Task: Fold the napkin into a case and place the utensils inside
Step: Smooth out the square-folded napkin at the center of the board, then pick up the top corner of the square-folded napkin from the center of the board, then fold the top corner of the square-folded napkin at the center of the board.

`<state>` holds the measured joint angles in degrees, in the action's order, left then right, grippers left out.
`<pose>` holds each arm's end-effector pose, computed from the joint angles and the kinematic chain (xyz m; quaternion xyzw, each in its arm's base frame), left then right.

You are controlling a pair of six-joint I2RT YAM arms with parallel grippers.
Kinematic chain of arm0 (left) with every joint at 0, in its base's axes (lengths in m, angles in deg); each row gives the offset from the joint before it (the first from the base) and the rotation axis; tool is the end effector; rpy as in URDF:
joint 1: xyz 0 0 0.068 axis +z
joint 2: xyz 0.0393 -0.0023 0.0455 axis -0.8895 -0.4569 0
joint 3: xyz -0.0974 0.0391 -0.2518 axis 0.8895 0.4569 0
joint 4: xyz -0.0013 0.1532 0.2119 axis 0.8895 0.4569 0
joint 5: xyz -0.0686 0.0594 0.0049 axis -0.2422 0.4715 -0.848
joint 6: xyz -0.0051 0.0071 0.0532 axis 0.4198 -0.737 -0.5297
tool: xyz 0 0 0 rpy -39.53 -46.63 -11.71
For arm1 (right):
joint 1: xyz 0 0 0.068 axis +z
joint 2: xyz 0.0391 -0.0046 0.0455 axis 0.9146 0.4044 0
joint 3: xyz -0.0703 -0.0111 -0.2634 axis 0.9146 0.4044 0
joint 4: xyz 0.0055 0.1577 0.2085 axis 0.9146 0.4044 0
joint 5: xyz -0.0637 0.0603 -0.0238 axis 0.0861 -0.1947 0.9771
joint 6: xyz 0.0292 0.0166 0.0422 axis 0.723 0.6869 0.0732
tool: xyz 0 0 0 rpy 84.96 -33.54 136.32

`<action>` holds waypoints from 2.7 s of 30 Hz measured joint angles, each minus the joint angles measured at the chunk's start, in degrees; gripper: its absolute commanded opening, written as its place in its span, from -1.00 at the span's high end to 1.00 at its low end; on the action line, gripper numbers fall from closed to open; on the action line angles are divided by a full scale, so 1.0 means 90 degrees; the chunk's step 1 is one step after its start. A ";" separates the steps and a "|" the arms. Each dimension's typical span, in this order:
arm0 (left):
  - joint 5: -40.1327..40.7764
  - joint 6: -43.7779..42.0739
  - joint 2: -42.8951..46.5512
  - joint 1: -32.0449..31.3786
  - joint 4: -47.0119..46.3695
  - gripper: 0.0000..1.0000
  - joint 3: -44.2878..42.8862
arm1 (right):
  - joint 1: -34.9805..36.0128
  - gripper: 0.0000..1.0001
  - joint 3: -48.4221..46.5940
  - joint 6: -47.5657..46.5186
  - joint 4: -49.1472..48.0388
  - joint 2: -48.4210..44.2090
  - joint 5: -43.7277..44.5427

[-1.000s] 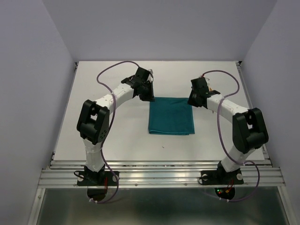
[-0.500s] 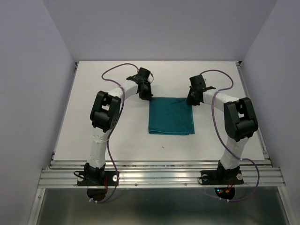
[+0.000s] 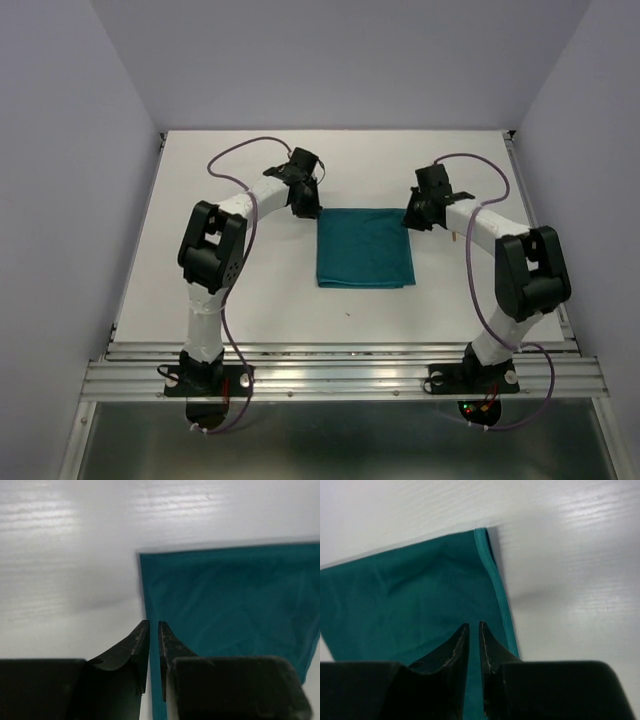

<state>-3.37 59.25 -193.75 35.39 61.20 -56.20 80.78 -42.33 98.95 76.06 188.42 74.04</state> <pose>0.4157 -0.2194 0.1905 0.0201 0.9408 -0.1931 0.2779 0.3630 0.0921 0.1885 0.1466 0.9403 0.0867 0.2946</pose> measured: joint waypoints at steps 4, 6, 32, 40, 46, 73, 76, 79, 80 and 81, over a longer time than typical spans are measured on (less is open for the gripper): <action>0.0002 0.0010 0.1044 -0.0325 0.0015 0.50 0.0687 | 0.0000 0.43 0.0835 0.0104 0.0034 -0.1280 -0.0194; -0.0165 0.0066 0.1651 -0.0585 -0.0204 0.50 0.1307 | 0.0000 0.40 0.1307 0.0199 0.0095 -0.1802 -0.0257; -0.1168 0.0724 0.2271 -0.1515 -0.1117 0.53 0.3942 | 0.0000 0.29 0.3351 0.1156 0.0619 -0.2994 -0.1224; -0.0988 0.0576 0.2336 -0.1515 -0.0920 0.53 0.3920 | 0.0000 0.31 0.3354 0.1205 0.0401 -0.2973 -0.1358; -0.0862 0.0512 0.2489 -0.1515 -0.0743 0.53 0.3910 | 0.0000 0.45 0.3359 0.1205 0.0228 -0.2732 -0.1370; -0.0255 0.0350 0.2999 -0.0942 -0.0262 0.53 0.2909 | 0.0029 0.95 0.2958 0.1100 0.0418 -0.2924 -0.1372; -0.0221 0.0330 0.2999 -0.0818 -0.0253 0.53 0.2900 | 0.0053 0.95 0.2783 0.1071 0.0452 -0.2912 -0.1396; -0.0211 0.0325 0.2999 -0.0644 -0.0255 0.53 0.2900 | 0.0136 0.95 0.2429 0.1020 0.0452 -0.2715 -0.1413; -0.0209 0.0328 0.2999 -0.0600 -0.0257 0.53 0.2900 | 0.0165 0.95 0.2278 0.1008 0.0457 -0.2608 -0.1418; -0.0204 0.0328 0.2999 -0.0529 -0.0255 0.53 0.2900 | 0.0194 0.95 0.2171 0.0993 0.0452 -0.2516 -0.1421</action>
<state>-5.21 62.20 -166.75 30.63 58.91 -30.10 82.53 -22.79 107.89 80.12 165.77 61.25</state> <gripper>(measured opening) 0.235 0.028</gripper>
